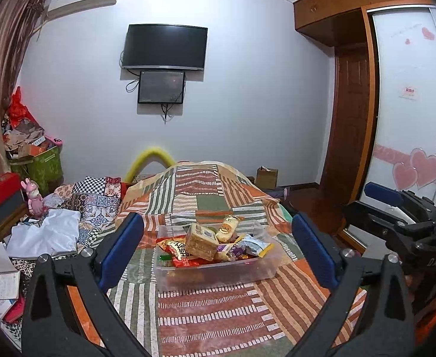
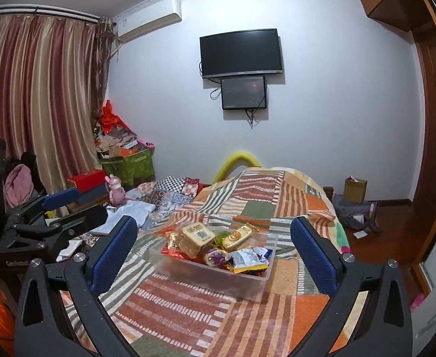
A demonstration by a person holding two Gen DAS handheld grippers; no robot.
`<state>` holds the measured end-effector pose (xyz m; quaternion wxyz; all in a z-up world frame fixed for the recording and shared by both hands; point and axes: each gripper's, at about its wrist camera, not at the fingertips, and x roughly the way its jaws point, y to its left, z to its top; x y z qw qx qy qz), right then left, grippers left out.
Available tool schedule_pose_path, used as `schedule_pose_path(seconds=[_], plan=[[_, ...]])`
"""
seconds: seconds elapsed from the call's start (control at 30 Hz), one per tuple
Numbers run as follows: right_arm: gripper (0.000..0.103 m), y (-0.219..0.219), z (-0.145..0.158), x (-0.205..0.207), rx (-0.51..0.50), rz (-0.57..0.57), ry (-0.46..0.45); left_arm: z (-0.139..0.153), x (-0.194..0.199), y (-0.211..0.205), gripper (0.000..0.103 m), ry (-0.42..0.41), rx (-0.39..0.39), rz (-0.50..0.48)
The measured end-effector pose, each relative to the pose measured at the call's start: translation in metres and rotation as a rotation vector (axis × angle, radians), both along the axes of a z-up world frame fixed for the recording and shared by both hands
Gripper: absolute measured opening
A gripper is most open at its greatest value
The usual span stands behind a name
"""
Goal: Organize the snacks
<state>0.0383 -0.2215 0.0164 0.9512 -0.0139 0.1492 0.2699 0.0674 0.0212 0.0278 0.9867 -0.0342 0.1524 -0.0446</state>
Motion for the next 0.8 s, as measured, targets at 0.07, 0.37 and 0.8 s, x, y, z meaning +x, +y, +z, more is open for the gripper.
schedule_pose_path(seconds=[0.07, 0.37, 0.8], plan=[[0.103, -0.0012, -0.0017, -0.0004, 0.005, 0.002, 0.003, -0.0008, 0.0006, 0.0001, 0.101, 0.001, 0.0, -0.003], [0.103, -0.005, -0.0069, 0.0001, 0.019, 0.0, 0.014, -0.0071, 0.0021, 0.0004, 0.101, 0.012, -0.004, -0.007], [0.103, -0.0056, -0.0072, -0.0029, 0.018, 0.0, 0.017, -0.0092, 0.0033, -0.0008, 0.101, 0.022, -0.004, -0.012]])
